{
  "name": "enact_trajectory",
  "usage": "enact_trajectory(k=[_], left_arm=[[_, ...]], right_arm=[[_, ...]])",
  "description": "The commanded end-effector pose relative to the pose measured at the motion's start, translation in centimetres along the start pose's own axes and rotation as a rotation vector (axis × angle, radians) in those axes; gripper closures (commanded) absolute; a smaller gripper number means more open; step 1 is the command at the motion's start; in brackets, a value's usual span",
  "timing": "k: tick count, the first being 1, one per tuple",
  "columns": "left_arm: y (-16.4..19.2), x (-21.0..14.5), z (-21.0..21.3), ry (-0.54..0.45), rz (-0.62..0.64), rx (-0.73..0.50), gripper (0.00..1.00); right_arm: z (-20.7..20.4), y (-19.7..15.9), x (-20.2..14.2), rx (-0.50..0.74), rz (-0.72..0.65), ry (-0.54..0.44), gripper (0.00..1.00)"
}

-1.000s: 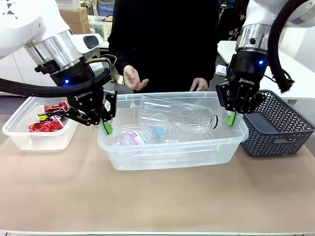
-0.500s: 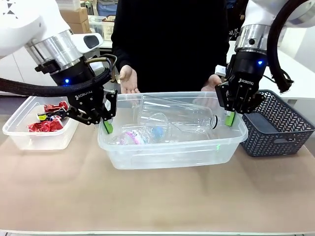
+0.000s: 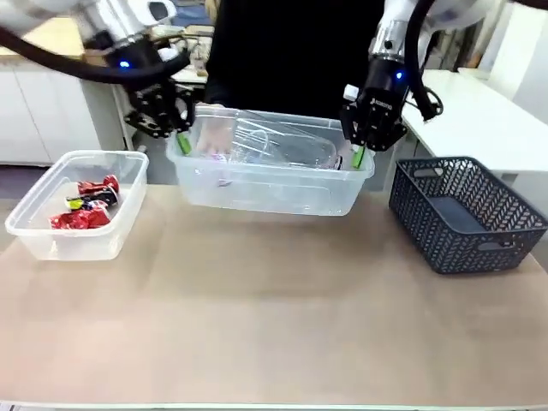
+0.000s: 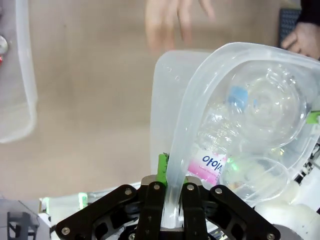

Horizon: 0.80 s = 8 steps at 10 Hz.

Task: Sort the waste into each basket.
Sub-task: Offer the picked Organizing box to the human.

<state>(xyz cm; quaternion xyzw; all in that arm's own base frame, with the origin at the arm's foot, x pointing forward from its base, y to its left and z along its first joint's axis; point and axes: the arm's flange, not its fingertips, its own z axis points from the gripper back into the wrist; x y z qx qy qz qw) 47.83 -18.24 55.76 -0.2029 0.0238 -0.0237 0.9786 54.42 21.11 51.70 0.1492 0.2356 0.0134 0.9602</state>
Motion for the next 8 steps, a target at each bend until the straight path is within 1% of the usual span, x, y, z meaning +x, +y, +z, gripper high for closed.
enact_trajectory(k=[1,3,5,6,7,8], left_arm=[[-0.1,2.0,0.3,0.03,0.003,0.014,0.96],[0.8,2.9,-1.8,0.071,0.043,0.049,0.96],[1.3,3.2,-3.0,0.098,0.069,0.029,0.96],[0.9,3.6,-2.4,0.054,0.021,0.022,0.96],[0.9,3.6,-2.4,0.054,0.021,0.022,0.96],[0.9,3.6,-2.4,0.054,0.021,0.022,0.96]], right_arm=[[2.6,1.2,2.4,0.019,-0.075,0.047,0.95],[2.3,0.3,2.7,0.038,-0.071,0.031,0.95],[1.8,-0.6,2.3,0.036,-0.08,0.037,0.95],[1.1,-0.5,2.0,-0.006,-0.063,0.052,0.95],[1.4,-0.3,3.2,0.015,-0.055,0.036,0.95],[1.4,-0.3,3.2,0.015,-0.055,0.036,0.95]])
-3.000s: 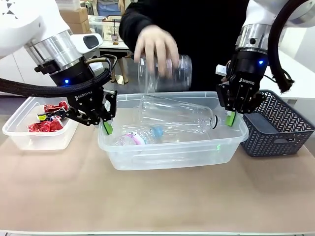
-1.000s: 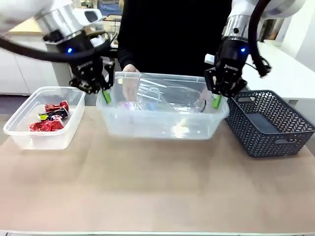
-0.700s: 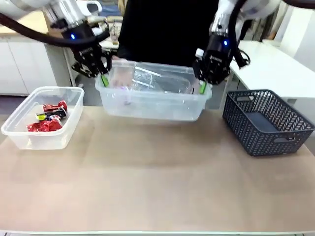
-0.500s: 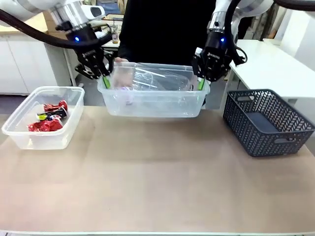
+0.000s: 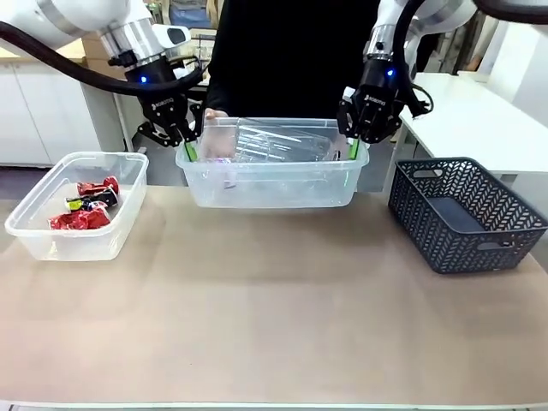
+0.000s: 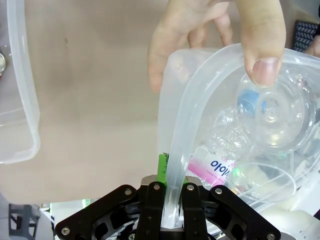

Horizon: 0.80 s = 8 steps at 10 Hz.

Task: Sort the waste into each basket.
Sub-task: Offer the picked Organizing box to the human, then release the Organizing box you were holding.

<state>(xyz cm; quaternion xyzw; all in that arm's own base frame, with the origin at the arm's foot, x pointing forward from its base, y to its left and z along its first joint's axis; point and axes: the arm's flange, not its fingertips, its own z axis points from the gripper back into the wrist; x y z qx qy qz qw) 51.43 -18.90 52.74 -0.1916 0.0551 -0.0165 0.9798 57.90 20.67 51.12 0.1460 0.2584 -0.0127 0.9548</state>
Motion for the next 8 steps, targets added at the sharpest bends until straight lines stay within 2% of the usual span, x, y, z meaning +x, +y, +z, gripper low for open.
enact_trajectory(k=[1,8], left_arm=[[0.23,-0.17,0.4,-0.005,-0.006,0.002,0.96],[0.23,-0.17,0.4,-0.005,-0.006,0.002,0.96]], right_arm=[[0.21,0.08,-0.07,0.007,0.004,-0.003,0.95],[0.21,0.08,-0.07,0.007,0.004,-0.003,0.95]])
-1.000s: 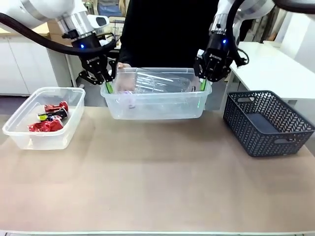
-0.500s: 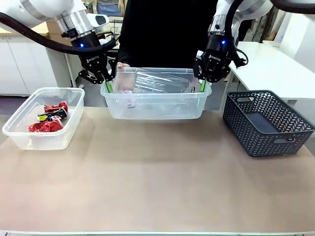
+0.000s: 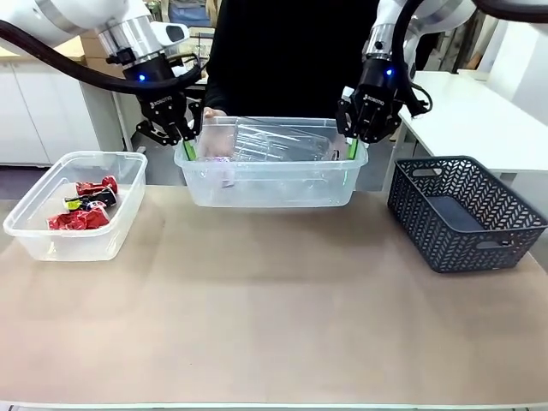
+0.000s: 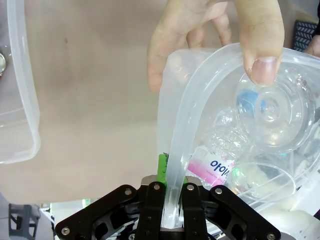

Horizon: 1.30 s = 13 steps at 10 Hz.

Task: Sort the waste into each basket.
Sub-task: Release the Organizing box you were holding.

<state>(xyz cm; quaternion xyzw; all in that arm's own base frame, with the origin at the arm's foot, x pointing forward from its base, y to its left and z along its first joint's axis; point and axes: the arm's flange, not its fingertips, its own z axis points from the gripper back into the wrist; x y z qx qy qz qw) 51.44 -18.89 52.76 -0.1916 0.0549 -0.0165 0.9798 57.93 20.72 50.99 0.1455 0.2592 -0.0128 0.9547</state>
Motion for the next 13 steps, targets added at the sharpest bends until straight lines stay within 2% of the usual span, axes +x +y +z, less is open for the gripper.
enact_trajectory(k=[1,2,3,4,6,7,8,9,11,13], left_arm=[[0.0,0.0,0.0,0.0,0.0,0.0,0.9],[-0.6,-1.0,0.0,0.001,-0.043,0.013,0.38],[-1.0,-1.9,0.3,-0.002,-0.062,0.022,0.32],[-1.4,-2.7,0.6,-0.027,-0.073,0.037,0.0],[-1.7,-3.8,1.4,-0.068,-0.077,0.043,0.0],[-1.5,-4.8,2.0,-0.095,-0.094,0.028,0.14],[-1.2,-5.6,2.5,-0.1,-0.121,0.01,0.05],[-0.9,-6.1,2.6,-0.105,-0.132,-0.001,0.0],[-0.3,-6.4,2.5,-0.119,-0.123,-0.022,0.0],[0.3,-5.5,2.2,-0.098,-0.102,-0.046,0.0]], right_arm=[[0.0,0.0,0.0,0.0,0.0,0.0,0.77],[0.2,-0.3,-1.6,-0.005,0.004,-0.119,0.39],[0.4,-0.6,-2.7,0.009,0.028,-0.184,0.21],[0.7,-1.0,-3.5,0.021,0.044,-0.225,0.0],[1.1,-1.8,-4.3,0.053,0.047,-0.286,0.0],[1.0,-2.4,-4.7,0.066,0.073,-0.331,0.05],[0.8,-2.9,-4.8,0.077,0.081,-0.358,0.0],[0.4,-3.2,-5.0,0.084,0.092,-0.395,0.0],[-0.7,-3.6,-5.9,0.094,0.166,-0.448,0.0],[-1.1,-4.0,-6.4,0.118,0.2,-0.449,0.0]])
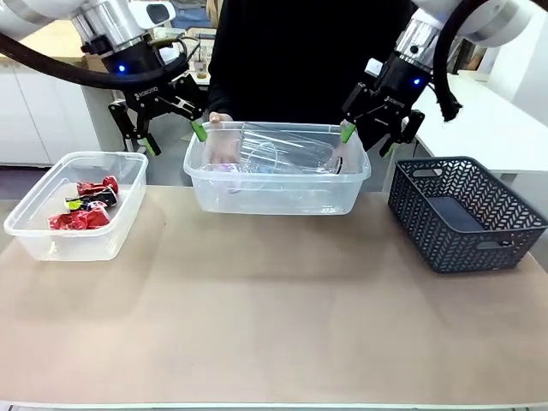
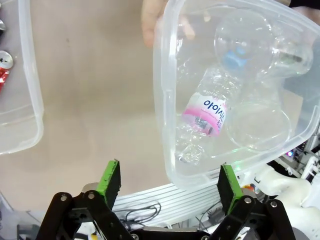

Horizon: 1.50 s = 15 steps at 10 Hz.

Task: Sort the waste into each basket.
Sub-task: Release the Organizing box you were holding.

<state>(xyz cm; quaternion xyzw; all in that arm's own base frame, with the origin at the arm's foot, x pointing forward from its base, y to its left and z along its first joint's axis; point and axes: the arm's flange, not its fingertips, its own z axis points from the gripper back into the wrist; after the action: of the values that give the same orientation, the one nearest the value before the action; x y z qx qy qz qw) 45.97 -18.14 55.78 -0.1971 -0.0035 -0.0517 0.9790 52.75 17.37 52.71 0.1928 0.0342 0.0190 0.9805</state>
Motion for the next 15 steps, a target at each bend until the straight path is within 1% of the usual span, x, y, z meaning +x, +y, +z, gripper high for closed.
enact_trajectory(k=[1,2,9,10,11,12,13,14,15], left_arm=[[1.0,0.7,-0.4,0.01,-0.004,-0.066,0.0],[0.0,0.0,0.0,0.0,0.0,0.0,0.0],[0.1,0.2,-0.2,0.004,0.0,-0.011,0.0],[-2.1,-1.2,1.5,-0.037,-0.044,0.023,0.0],[-2.9,-4.8,3.2,-0.027,-0.136,0.023,0.0],[-2.0,-9.1,4.7,-0.036,-0.18,0.014,0.0],[-0.8,-12.8,5.4,-0.088,-0.167,-0.031,0.0],[0.1,-15.6,5.1,-0.121,-0.168,-0.058,0.0],[0.3,-18.3,4.2,-0.118,-0.183,-0.067,0.0]], right_arm=[[-0.5,-0.8,-1.0,0.06,0.023,0.017,0.0],[0.0,0.0,0.0,0.0,0.0,0.0,0.0],[0.0,0.0,0.0,0.0,0.0,0.0,0.0],[-0.3,-0.1,-0.3,0.01,0.006,0.006,0.0],[3.7,-1.3,-5.3,0.085,0.119,-0.075,0.0],[7.1,-3.8,-10.6,0.154,0.167,-0.137,0.0],[9.0,-6.4,-15.0,0.245,0.165,-0.155,0.0],[9.2,-8.2,-18.1,0.281,0.154,-0.151,0.0],[8.8,-9.6,-20.8,0.283,0.104,-0.17,0.0]])
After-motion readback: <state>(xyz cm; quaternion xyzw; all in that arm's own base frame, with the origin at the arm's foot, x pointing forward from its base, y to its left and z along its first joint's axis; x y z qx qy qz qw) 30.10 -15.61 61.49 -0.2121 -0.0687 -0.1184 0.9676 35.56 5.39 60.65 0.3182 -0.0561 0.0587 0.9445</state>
